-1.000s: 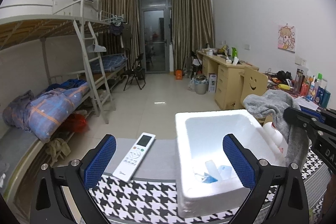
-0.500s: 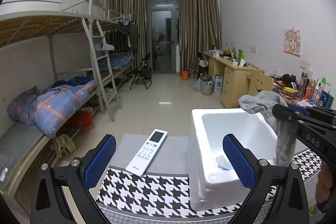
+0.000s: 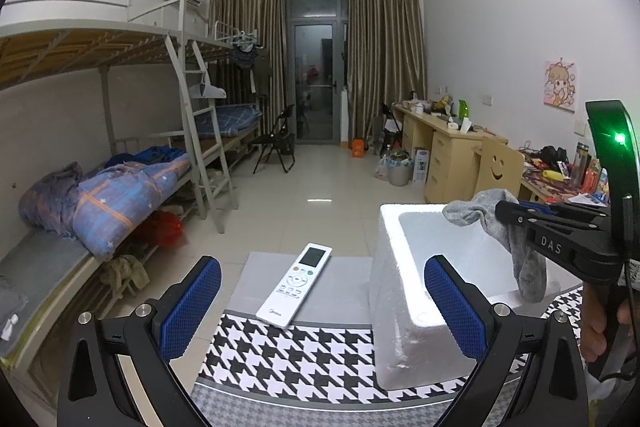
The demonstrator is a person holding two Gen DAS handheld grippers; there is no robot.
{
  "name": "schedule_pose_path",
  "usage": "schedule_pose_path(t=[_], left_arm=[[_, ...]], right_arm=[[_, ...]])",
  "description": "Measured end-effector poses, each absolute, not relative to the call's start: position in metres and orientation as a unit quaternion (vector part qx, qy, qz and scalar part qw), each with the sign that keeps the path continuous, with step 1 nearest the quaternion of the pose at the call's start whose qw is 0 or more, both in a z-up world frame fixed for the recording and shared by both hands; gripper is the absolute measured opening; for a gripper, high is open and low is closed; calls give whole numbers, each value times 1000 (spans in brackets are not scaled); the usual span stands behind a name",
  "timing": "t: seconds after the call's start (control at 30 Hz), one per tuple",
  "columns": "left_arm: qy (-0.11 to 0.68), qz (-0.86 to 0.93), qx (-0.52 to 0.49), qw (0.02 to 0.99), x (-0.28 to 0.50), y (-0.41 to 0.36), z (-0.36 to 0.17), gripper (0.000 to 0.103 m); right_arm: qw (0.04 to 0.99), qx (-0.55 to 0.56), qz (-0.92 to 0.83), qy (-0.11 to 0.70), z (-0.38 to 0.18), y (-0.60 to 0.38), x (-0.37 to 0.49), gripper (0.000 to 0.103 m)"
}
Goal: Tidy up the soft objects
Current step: 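Lower the right tool into the box and open it to release the sock, then withdraw both open tools from the box toward the yellow net and soap packet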
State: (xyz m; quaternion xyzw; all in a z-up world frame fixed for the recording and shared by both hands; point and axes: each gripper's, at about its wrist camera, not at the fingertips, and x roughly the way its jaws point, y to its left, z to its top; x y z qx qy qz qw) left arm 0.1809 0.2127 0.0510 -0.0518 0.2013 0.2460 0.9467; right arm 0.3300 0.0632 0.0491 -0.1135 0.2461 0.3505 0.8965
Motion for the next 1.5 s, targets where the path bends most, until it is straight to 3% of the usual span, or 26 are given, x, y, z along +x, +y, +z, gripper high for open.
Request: schedule_pose_path(t=[0.27, 0.3, 0.33, 0.4, 0.43, 0.9, 1.07, 1.5], left_arm=[[206, 251, -56, 944, 176, 218, 48, 102], [206, 251, -56, 944, 175, 218, 48, 102], [206, 252, -57, 944, 175, 219, 48, 102], [205, 253, -59, 944, 174, 219, 48, 102], [206, 253, -59, 943, 174, 220, 48, 102], [199, 241, -54, 948, 170, 207, 57, 102], [202, 236, -57, 949, 169, 200, 58, 102], [200, 224, -52, 952, 161, 177, 65, 102]], right_arm=[[890, -114, 348, 272, 41, 73, 345, 16], [887, -117, 350, 276, 40, 75, 345, 27], [884, -120, 352, 282, 39, 77, 346, 45], [884, -116, 351, 286, 38, 78, 346, 67], [886, -112, 350, 283, 39, 77, 344, 71], [890, -107, 356, 263, 57, 58, 324, 72], [897, -116, 349, 246, 64, 47, 314, 89], [904, -112, 353, 215, 80, 13, 287, 91]])
